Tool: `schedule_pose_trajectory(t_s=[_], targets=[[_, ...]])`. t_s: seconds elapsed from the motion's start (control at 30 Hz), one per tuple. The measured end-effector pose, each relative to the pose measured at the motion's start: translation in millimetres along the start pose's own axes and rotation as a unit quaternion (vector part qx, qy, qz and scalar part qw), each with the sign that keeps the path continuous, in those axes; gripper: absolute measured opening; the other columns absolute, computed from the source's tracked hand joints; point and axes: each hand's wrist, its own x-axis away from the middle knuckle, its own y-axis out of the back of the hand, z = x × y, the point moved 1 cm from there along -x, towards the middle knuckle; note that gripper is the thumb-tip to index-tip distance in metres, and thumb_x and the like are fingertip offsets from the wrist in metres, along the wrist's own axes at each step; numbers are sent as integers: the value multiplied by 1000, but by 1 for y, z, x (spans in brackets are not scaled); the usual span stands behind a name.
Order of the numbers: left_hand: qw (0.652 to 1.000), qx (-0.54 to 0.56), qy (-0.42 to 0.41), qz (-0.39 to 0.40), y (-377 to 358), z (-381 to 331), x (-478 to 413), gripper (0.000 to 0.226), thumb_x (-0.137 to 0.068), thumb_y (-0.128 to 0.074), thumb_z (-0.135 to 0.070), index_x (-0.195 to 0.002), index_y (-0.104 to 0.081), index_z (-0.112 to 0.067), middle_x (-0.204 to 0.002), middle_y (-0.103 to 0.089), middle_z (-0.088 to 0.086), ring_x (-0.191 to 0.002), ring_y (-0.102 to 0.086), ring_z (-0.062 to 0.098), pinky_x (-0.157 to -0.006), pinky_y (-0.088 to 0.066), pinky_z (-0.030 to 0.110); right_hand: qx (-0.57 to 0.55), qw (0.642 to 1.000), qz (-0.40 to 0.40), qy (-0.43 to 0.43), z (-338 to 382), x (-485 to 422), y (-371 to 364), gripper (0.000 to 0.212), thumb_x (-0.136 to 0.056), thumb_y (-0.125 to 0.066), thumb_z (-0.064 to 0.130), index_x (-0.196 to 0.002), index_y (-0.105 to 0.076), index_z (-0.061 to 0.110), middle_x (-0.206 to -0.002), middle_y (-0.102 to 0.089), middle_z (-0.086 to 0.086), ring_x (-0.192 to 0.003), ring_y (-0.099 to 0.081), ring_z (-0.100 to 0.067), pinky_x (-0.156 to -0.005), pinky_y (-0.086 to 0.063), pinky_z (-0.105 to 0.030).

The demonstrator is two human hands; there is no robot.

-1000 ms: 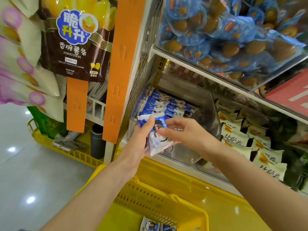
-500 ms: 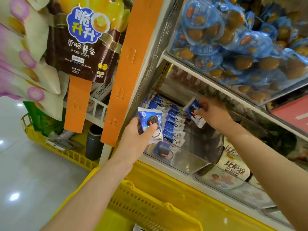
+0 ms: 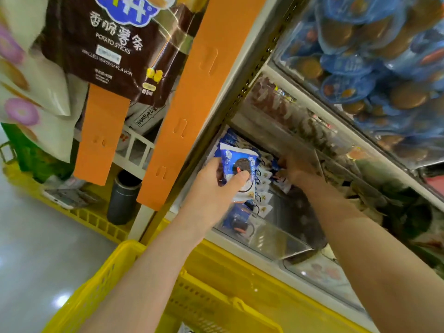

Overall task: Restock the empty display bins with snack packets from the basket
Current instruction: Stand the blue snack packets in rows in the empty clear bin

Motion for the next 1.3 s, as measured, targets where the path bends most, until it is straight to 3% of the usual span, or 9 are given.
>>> schedule_pose_trajectory(t_s=[0.13,0.27,0.47,0.6,0.7,0.8,0.87,1.07,1.3], targets=[[1000,11,-5,-2,3,0,-4,25,-88,-60,-28,-112,-56,-20,-103,-68,-8,-92,-63,1,-68,-49,7,-4,999,1,31,-7,-11,-7,28,-87,-58,1,-115,-60,5,-118,-60,-15,-109,-55,-27,-92,-40,-32],[1000,9,-3,-7,4,1,-5,27,-88,-60,-30,-113,-55,-22,-103,-67,-8,-91,-63,0,-65,-50,7,23,998,2,59,-8,-15,-7,28,-80,-66,1,-107,-62,9,-113,-62,-14,-101,-56,-26,-80,-40,-27],[1000,8,0,-7,2,0,-7,30,-87,-61,-29,-115,-54,-21,-105,-66,-7,-94,-62,3,-72,-49,13,50,998,-20,23,-2,-15,-11,38,-81,-65,-2,-117,-58,8,-124,-56,-15,-113,-53,-30,-94,-42,-34],[1000,7,15,15,0,0,-5,28,-89,-60,-25,-115,-53,-24,-103,-65,-8,-89,-61,0,-55,-46,6,46,999,-12,-3,5,-3,-2,42,-87,-63,10,-127,-50,8,-129,-52,-15,-117,-51,-31,-94,-43,-35],[1000,-8,18,24,-3,-2,-2,26,-89,-61,-21,-114,-56,-24,-105,-66,-6,-93,-61,3,-64,-44,15,-44,997,-54,21,13,23,13,41,-93,-56,21,-130,-46,9,-128,-51,-13,-113,-52,-29,-94,-44,-33],[999,-11,14,36,-7,-1,3,30,-88,-62,-18,-117,-55,-21,-108,-65,-5,-96,-61,5,-70,-49,18,-279,950,-126,60,27,68,29,20,-96,-51,24,-112,-57,15,-102,-62,-4,-81,-58,-12,-71,-44,-17],[999,1,15,52,-11,-1,7,31,-88,-61,-14,-119,-55,-15,-108,-66,-2,-85,-61,0,-59,-48,9,-418,902,-83,77,36,101,36,12,-97,-46,30,-99,-57,26,-94,-66,2,-70,-60,-5,-65,-50,-19],[993,-24,-16,113,-18,2,18,21,-91,-57,-18,-107,-61,-30,-110,-65,-1,-96,-62,11,-68,-52,16,-494,863,48,97,40,167,46,13,-93,-55,23,-86,-65,27,-72,-71,13,-66,-66,1,-63,-55,-16],[991,114,30,59,-25,5,29,24,-89,-59,-16,-112,-60,-10,-106,-68,14,-97,-66,23,-88,-53,37,-686,723,77,-4,30,198,36,42,-82,-63,29,-115,-55,5,-105,-71,-7,-99,-68,-15,-85,-55,-25]])
